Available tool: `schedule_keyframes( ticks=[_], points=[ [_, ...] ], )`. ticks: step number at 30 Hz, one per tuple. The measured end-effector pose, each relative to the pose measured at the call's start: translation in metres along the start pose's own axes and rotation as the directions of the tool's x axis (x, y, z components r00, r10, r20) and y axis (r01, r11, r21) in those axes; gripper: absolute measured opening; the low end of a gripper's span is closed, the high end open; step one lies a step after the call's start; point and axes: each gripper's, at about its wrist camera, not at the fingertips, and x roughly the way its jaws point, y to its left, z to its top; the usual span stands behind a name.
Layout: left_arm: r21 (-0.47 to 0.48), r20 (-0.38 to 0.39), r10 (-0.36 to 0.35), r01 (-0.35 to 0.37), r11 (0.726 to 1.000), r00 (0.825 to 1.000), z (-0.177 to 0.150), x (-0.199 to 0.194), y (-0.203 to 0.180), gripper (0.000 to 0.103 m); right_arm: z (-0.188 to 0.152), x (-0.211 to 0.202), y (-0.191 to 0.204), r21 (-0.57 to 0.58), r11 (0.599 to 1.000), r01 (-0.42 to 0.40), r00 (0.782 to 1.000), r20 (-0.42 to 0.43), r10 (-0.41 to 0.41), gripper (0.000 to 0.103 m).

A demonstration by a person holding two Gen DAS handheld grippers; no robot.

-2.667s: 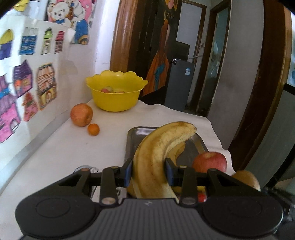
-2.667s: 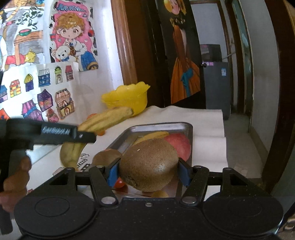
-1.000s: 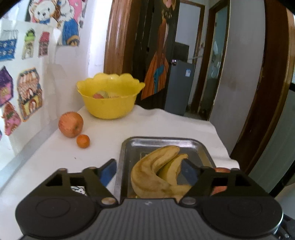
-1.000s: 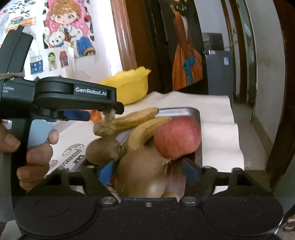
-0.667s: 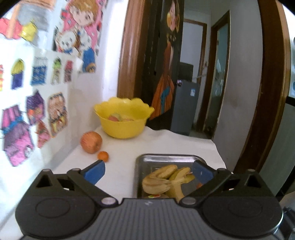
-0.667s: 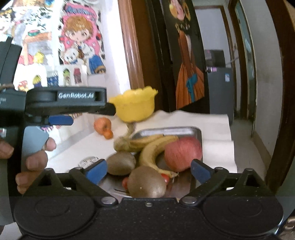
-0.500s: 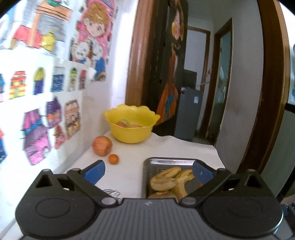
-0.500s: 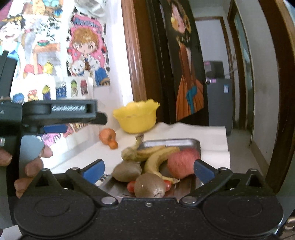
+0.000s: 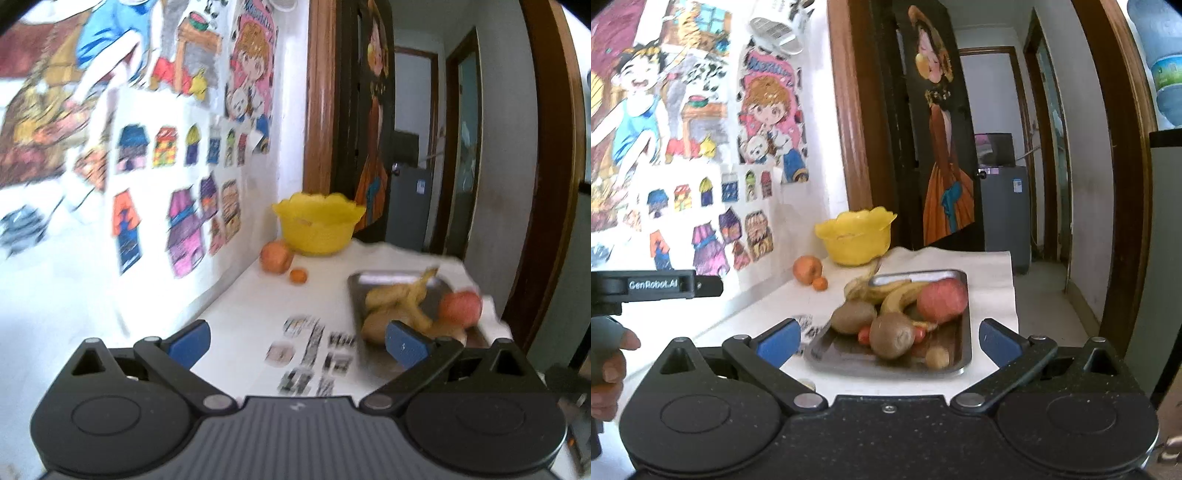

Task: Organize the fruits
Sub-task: 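Withdraw both open tools from the tray toward the yellow bowl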

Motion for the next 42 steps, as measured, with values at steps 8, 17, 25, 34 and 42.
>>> schedule_keyframes(
  ticks=[8, 17, 25, 34, 42],
  points=[
    [0.008, -0.045, 0.021, -0.021, 1.000, 0.999, -0.034, -0.025, 0.022, 0.102, -0.022, -0.016, 0.019, -0.005, 1.000, -0.008, 0.997, -0.074, 0.008, 0.102],
    [-0.041, -0.090, 0.067, -0.071, 0.997, 0.994, -0.046, -0.043, 0.053, 0.102, -0.025, -0.009, 0.054, -0.047, 0.996, -0.082, 0.976, -0.206, 0.071, 0.102],
    [-0.087, -0.087, 0.101, -0.109, 0.990, 0.991, -0.037, -0.056, 0.074, 0.102, -0.001, -0.013, 0.075, -0.100, 0.981, -0.164, 0.974, -0.176, 0.145, 0.102],
    [-0.080, 0.000, 0.133, -0.133, 0.988, 0.991, 0.005, -0.073, 0.077, 0.102, 0.079, -0.027, 0.070, -0.116, 0.953, -0.280, 0.960, -0.046, 0.277, 0.102],
    [-0.089, 0.083, 0.153, -0.146, 0.985, 0.985, 0.065, -0.080, 0.072, 0.102, 0.163, -0.038, 0.089, -0.298, 0.877, -0.377, 0.920, -0.016, 0.391, 0.102]
  ],
)
